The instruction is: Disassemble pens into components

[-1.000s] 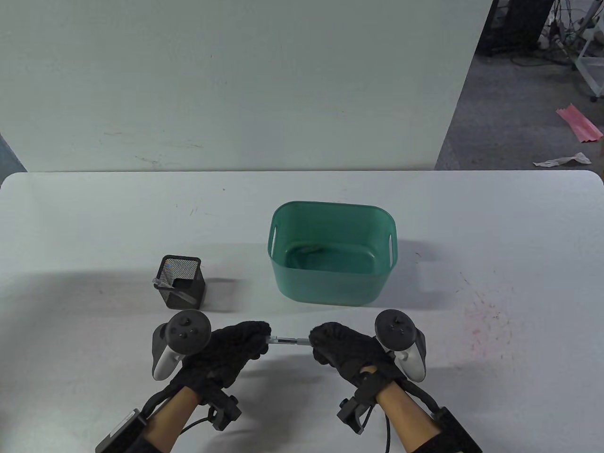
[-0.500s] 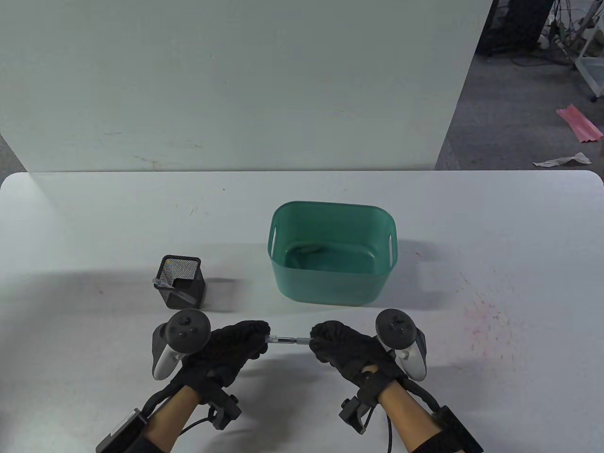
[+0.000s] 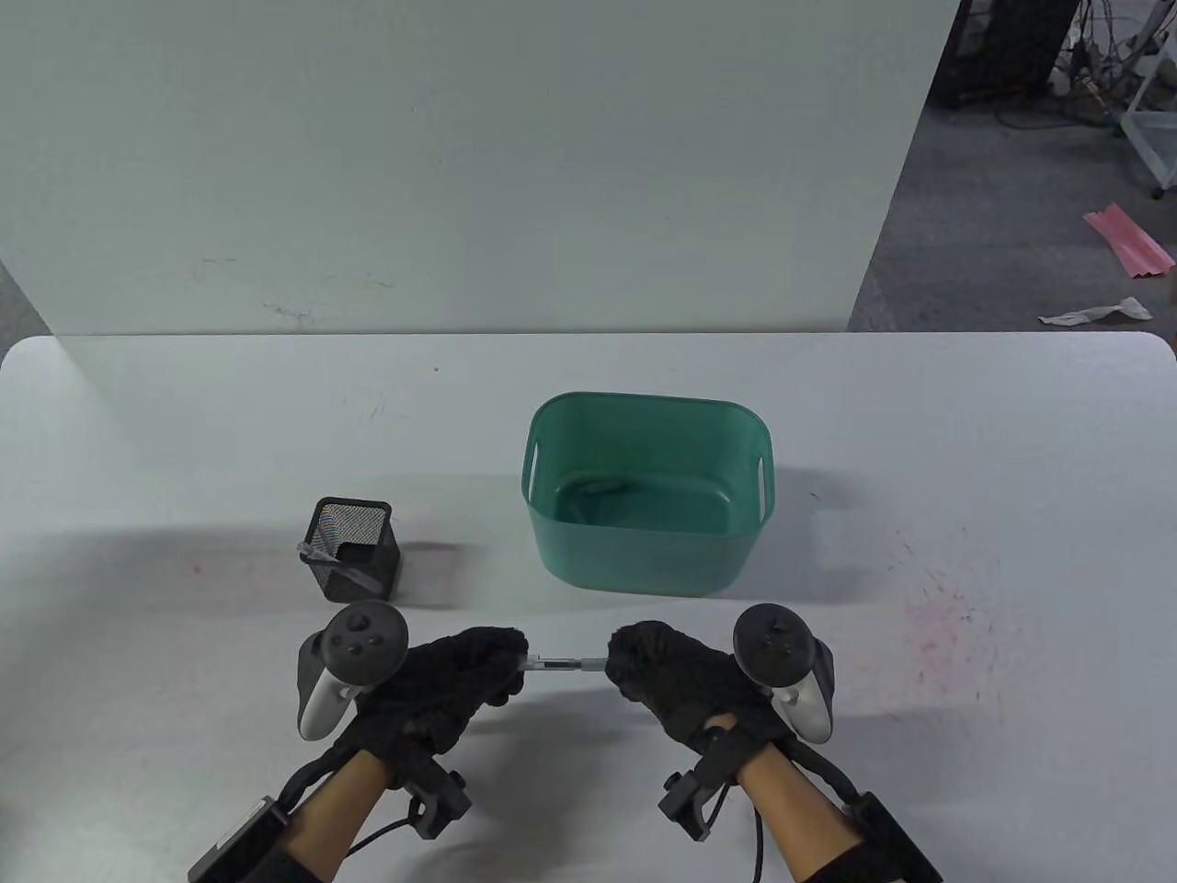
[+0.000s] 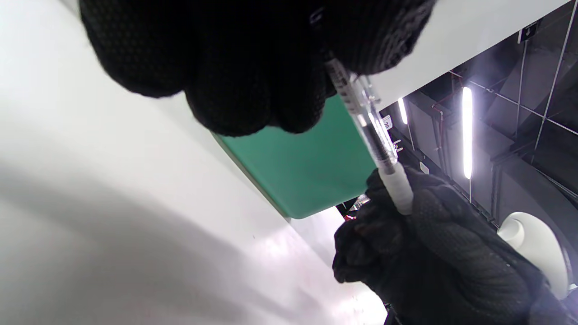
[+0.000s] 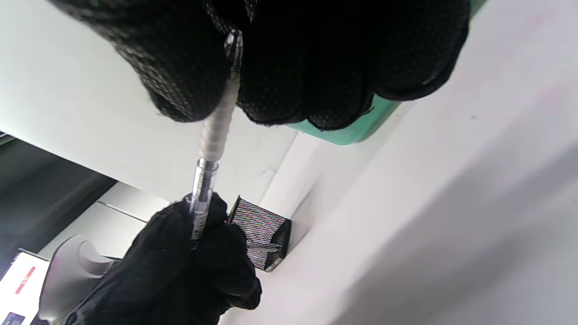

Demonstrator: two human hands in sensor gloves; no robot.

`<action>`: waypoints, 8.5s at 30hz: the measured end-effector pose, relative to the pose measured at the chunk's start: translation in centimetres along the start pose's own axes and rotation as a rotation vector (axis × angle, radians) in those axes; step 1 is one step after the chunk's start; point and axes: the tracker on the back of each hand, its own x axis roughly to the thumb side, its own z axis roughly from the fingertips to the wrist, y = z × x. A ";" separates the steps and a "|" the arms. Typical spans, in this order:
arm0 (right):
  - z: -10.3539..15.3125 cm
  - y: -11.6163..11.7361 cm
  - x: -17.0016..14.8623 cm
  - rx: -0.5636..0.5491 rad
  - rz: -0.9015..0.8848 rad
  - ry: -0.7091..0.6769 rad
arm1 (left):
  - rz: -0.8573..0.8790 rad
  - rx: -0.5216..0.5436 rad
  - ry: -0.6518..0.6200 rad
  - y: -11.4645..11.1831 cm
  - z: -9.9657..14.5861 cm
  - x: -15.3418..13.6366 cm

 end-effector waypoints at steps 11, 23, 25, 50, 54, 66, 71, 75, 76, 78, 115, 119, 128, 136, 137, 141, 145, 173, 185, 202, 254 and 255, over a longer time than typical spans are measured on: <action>0.0 -0.1 -0.6 0.017 -0.036 0.070 | 0.027 -0.009 0.000 -0.1 0.0 0.0; 0.4 -1.2 0.5 -0.085 -0.036 -0.047 | 0.150 -0.011 0.043 0.3 -0.1 -1.1; 0.5 -1.6 0.4 -0.092 -0.058 -0.048 | 0.175 -0.011 0.050 0.5 -0.1 -1.3; -0.6 -3.4 7.0 -0.127 0.107 -0.184 | 0.424 -0.040 0.073 1.7 -0.8 -3.3; -1.0 -4.1 8.1 -0.153 0.069 -0.167 | 0.526 -0.068 0.065 2.2 -0.9 -4.2; -3.9 -6.7 9.0 -0.477 0.132 0.059 | 0.420 -0.001 0.087 2.8 -0.5 -4.0; -6.1 -6.9 9.0 -0.560 0.156 0.212 | 0.388 0.007 0.081 2.9 -0.4 -3.5; -7.0 -6.2 9.1 -0.500 0.136 0.239 | 0.375 0.024 0.065 3.3 -0.1 -3.2; -7.0 -6.0 9.2 -0.508 0.139 0.228 | 0.370 0.028 0.063 3.3 0.0 -3.2; -6.8 -5.9 9.3 -0.510 0.169 0.193 | 0.340 0.031 0.056 3.6 0.1 -3.1; -0.7 2.5 3.7 -0.070 0.416 -0.222 | 0.198 -0.068 0.036 0.7 -0.6 -2.0; -0.7 2.6 3.7 -0.073 0.402 -0.223 | 0.195 -0.075 0.037 0.5 -0.6 -2.0; -0.7 0.7 3.6 -0.119 0.310 -0.196 | 0.192 -0.020 0.051 1.9 -0.5 -2.6; -0.1 -3.5 5.1 -0.312 0.257 -0.211 | 0.199 0.075 0.072 3.9 0.0 -3.2; -0.2 -3.9 5.3 -0.336 0.249 -0.206 | 0.204 0.078 0.077 4.0 0.0 -3.3; -0.8 -6.0 6.1 -0.505 0.215 -0.112 | 0.192 0.110 0.092 4.5 0.2 -3.7; -2.3 -7.1 7.4 -0.616 0.217 0.036 | 0.186 0.112 0.080 4.7 0.2 -3.5; -6.6 -7.0 8.1 -0.670 0.384 0.299 | -0.059 0.200 0.049 5.3 1.1 -2.2; -0.4 -3.8 5.8 -0.321 0.699 -0.030 | -0.091 0.242 0.087 5.7 1.2 -2.7; 1.7 -2.4 1.3 -0.194 0.809 0.022 | -0.212 0.246 -0.004 4.3 0.8 0.9; 1.5 -2.2 1.9 -0.200 0.766 0.009 | -1.097 0.432 0.443 13.1 -3.5 5.5; 1.5 -2.2 1.8 -0.200 0.765 0.010 | -1.093 0.432 0.462 13.3 -3.4 5.2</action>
